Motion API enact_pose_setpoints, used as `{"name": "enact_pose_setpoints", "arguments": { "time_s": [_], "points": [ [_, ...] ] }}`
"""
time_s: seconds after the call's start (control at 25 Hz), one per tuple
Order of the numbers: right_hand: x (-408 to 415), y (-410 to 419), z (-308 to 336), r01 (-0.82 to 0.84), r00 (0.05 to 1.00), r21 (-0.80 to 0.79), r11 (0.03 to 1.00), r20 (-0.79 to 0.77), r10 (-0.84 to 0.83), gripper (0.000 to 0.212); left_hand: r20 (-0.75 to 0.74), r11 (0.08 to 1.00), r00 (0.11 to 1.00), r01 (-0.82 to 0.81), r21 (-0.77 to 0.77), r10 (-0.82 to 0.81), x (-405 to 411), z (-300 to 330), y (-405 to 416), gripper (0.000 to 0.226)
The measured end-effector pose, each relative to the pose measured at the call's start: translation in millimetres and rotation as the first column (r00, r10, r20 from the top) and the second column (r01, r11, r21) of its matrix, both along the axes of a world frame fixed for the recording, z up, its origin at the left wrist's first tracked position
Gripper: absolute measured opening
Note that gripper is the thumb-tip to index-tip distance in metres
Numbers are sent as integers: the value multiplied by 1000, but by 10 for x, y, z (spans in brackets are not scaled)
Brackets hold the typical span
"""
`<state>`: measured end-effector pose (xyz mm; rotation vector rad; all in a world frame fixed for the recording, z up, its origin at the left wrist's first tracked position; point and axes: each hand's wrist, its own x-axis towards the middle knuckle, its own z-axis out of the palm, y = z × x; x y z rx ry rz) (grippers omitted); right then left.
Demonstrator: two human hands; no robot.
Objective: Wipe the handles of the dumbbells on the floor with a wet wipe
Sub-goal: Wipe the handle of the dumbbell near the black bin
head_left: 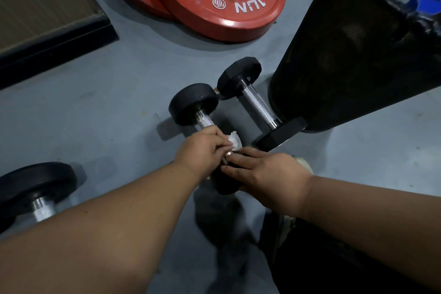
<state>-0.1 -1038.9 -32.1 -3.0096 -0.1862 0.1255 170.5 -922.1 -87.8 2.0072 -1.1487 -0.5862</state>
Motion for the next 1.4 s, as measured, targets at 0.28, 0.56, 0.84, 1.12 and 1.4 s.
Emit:
{"name": "enact_pose_setpoints", "arguments": {
  "time_s": [0.28,0.56,0.84,1.12,1.4],
  "points": [
    [-15,-3,22,2,1000,-2,1000,-8,-2,57,-1,981,982,-188,45,188,369,96,-127,13],
    [-11,-8,46,0,1000,7,1000,22,0,57,-46,998,999,-1,60,4,31,76,-1,12],
    [18,16,51,-21,999,29,999,27,20,50,-24,977,984,176,117,-175,136,207,-33,13],
    [29,58,68,-20,1000,4,1000,-21,20,51,-42,994,998,-51,93,55,326,167,-85,12],
    [87,135,123,-69,993,-52,996,-99,63,60,21,980,986,-167,107,166,414,179,-60,10]
  ]
}}
